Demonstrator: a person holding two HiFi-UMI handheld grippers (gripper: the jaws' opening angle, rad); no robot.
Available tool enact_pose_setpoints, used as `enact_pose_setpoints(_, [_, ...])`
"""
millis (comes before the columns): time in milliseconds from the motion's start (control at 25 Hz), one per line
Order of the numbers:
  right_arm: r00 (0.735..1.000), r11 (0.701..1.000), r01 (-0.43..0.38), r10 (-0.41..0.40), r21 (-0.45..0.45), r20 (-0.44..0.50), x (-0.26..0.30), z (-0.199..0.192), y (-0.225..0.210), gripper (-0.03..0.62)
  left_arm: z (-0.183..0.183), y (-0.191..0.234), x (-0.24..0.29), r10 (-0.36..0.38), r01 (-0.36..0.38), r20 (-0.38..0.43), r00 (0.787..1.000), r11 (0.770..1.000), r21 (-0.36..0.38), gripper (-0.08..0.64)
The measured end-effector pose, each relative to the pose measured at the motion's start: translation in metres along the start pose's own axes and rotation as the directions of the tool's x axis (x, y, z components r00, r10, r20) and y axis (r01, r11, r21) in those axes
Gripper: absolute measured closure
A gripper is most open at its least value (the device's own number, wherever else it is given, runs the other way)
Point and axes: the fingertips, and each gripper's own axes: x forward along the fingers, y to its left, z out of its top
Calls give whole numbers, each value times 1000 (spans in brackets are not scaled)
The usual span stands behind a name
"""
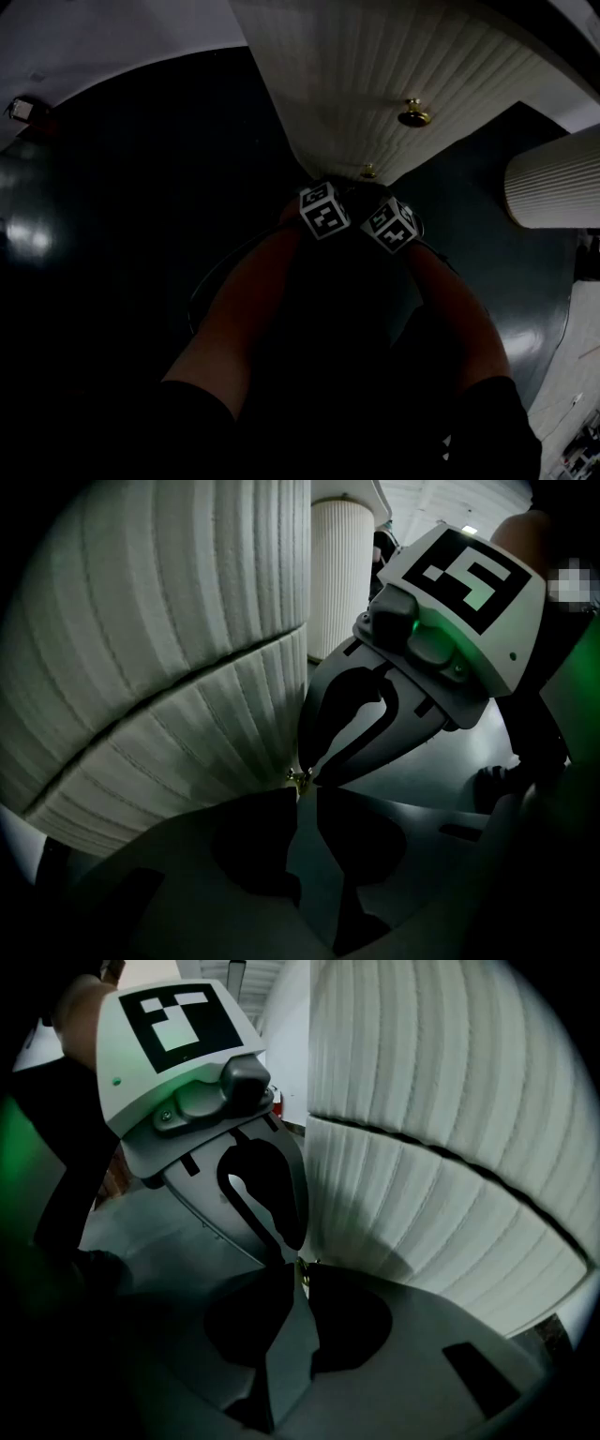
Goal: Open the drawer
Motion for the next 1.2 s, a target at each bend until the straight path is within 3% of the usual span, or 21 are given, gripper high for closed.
enact_pose_setpoints(160, [1000, 997, 6, -7, -73, -18, 0, 0, 0, 572, 4, 0, -1, 21, -21, -2, 1000, 999, 40, 485])
enact_pose_setpoints(280, [999, 991, 14, -18, -133, -31, -1, 1, 3, 572, 7, -2, -5, 23, -23, 9, 1000, 999, 27, 485])
enact_pose_setpoints(440, [995, 969, 73, -87, -237, -49, 1, 1, 0, 572, 7, -3, -12, 28, -28, 0, 1000, 999, 44, 485])
enact_pose_setpoints(680, [993, 972, 90, -103, -216, -50, 3, 1, 1, 572, -10, -3, -19, 24, -22, -21, 999, 998, 63, 485])
enact_pose_setpoints(920, [995, 978, 63, -76, -198, -59, 0, 0, 7, 572, -12, 7, -26, 34, -34, 19, 999, 999, 4, 485])
enact_pose_setpoints(1200, [997, 977, 24, -37, -212, -62, -11, -10, 32, 572, -22, -21, -21, -82, 86, -39, 996, 989, 120, 512])
